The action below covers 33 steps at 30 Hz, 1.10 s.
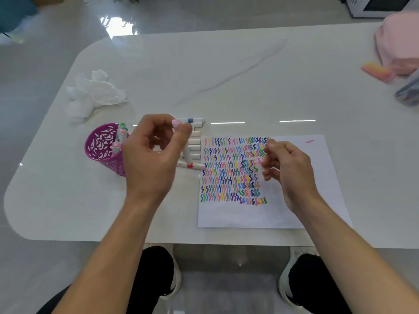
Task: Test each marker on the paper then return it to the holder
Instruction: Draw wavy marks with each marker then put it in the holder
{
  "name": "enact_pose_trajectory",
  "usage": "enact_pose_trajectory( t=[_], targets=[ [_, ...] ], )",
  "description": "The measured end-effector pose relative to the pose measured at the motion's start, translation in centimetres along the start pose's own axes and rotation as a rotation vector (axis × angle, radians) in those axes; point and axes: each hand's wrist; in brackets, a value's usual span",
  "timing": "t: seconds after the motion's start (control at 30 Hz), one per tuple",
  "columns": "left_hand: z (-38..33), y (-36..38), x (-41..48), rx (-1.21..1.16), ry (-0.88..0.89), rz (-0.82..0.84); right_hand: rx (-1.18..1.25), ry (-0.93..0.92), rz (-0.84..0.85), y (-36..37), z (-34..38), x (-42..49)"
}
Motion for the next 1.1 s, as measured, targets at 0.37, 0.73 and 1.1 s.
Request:
enact_pose_trajectory(
  t=[0.37, 0.73, 1.1],
  targets=[
    [0.0, -5.6, 0.2, 0.255, 0.183, -0.444, -0.073, -0.093, -0.105, 0.8, -0.5, 0.1],
    [2.0, -8.2, -0.2, 0.433, 0.019, -0.323, 0.008, -0.116, -0.238, 1.3, 0.0, 0.2],
    [3.0, -7.9, -0.7, 0.536, -0.207, -0.175, -0.003, -0.186, -0.219, 1.9, 0.6, 0.1]
  ],
)
Point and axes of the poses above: each hand's wrist, its own x-axis towards the middle knuckle, its own y-axis out of the palm, z = x × y, and after that the axes turned 14 degrees about z, right-handed
